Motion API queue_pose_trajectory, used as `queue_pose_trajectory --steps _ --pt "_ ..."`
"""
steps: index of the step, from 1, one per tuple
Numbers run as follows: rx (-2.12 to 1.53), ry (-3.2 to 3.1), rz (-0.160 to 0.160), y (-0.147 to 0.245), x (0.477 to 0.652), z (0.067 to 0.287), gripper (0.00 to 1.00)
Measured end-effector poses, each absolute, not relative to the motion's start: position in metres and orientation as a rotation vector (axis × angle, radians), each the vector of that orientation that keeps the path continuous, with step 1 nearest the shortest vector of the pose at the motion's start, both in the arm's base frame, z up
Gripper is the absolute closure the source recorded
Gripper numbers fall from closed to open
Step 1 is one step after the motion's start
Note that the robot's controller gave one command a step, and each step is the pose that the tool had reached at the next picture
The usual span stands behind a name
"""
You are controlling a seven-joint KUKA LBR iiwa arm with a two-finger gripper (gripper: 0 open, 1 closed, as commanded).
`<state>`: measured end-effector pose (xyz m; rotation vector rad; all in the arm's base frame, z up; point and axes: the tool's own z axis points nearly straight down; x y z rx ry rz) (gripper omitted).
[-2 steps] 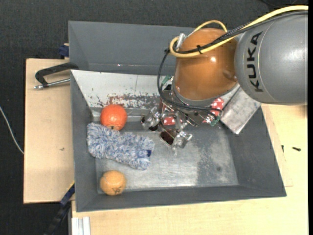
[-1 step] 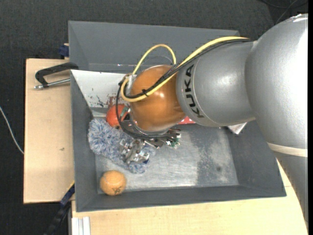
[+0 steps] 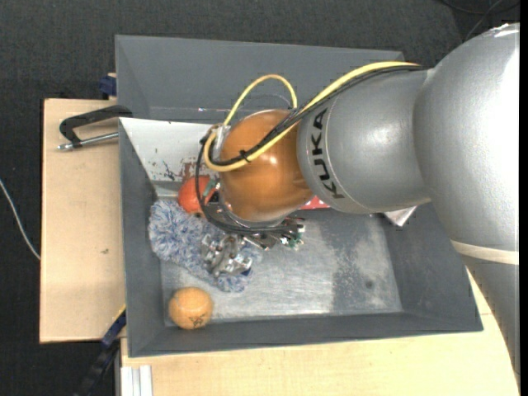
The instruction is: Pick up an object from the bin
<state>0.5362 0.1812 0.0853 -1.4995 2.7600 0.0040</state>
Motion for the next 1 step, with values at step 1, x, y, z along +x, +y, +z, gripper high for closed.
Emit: queue_pose_trajectory --steps 1 --pt "-1.497 2.756 0.002 0.1791 0.5311 0.1822 1.0"
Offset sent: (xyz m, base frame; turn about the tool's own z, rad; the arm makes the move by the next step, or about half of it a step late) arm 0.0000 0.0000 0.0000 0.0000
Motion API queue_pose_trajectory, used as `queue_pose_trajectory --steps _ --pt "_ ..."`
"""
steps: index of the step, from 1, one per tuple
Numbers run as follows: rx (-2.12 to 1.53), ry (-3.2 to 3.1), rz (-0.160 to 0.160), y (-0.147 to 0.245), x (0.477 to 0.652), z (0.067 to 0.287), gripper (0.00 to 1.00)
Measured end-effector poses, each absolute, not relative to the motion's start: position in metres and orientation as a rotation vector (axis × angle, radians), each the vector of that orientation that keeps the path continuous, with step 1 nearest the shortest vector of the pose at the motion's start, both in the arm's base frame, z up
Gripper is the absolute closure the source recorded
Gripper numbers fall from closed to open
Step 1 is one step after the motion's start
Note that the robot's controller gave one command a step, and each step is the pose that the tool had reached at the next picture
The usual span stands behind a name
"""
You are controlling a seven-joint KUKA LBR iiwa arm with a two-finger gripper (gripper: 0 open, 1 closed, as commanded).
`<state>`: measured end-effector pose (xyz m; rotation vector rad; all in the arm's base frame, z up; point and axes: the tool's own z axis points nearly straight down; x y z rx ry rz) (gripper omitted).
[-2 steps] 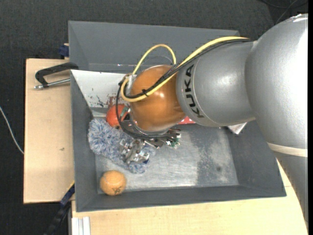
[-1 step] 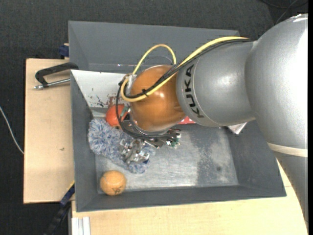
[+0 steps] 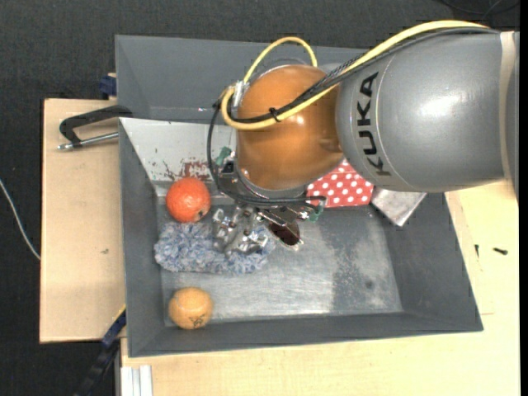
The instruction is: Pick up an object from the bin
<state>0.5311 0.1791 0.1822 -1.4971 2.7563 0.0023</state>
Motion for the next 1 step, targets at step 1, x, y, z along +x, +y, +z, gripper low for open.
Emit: queue_pose_trajectory --steps 1 --pt "-1.497 2.756 0.002 0.179 0.5311 0.1822 1.0"
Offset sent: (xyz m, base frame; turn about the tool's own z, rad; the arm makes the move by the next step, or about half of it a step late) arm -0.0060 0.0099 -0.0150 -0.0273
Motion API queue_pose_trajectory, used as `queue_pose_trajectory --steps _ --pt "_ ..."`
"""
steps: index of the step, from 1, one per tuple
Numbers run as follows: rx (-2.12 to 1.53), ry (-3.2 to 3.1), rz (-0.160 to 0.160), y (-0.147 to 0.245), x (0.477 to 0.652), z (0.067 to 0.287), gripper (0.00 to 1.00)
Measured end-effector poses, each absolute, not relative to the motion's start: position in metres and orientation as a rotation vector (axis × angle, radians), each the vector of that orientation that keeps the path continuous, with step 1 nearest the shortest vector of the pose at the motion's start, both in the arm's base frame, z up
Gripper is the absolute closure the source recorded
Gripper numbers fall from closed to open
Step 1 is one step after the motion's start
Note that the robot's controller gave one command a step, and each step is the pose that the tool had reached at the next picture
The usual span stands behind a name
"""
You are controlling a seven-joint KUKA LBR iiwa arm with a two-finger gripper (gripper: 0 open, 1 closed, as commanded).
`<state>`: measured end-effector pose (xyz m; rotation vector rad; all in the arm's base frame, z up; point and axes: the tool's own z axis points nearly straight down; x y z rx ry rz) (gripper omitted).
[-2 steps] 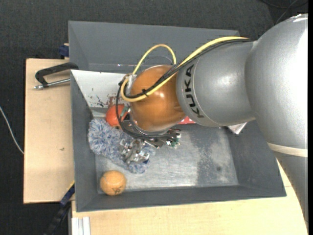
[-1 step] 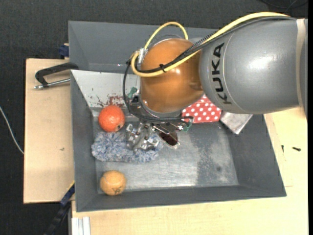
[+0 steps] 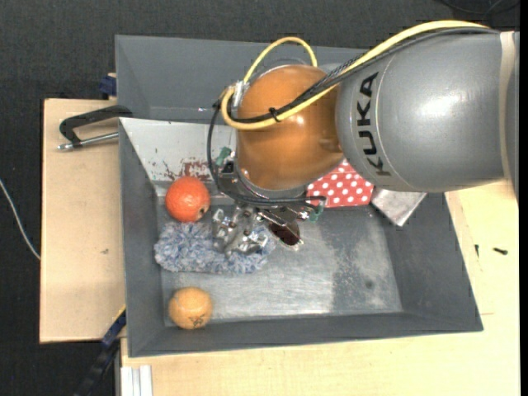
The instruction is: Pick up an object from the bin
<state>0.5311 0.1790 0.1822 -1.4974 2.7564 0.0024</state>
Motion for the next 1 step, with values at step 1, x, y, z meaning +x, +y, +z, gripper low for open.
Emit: queue_pose_trajectory --steps 1 --pt "-1.534 2.744 0.005 0.1844 0.5263 0.1908 1.0"
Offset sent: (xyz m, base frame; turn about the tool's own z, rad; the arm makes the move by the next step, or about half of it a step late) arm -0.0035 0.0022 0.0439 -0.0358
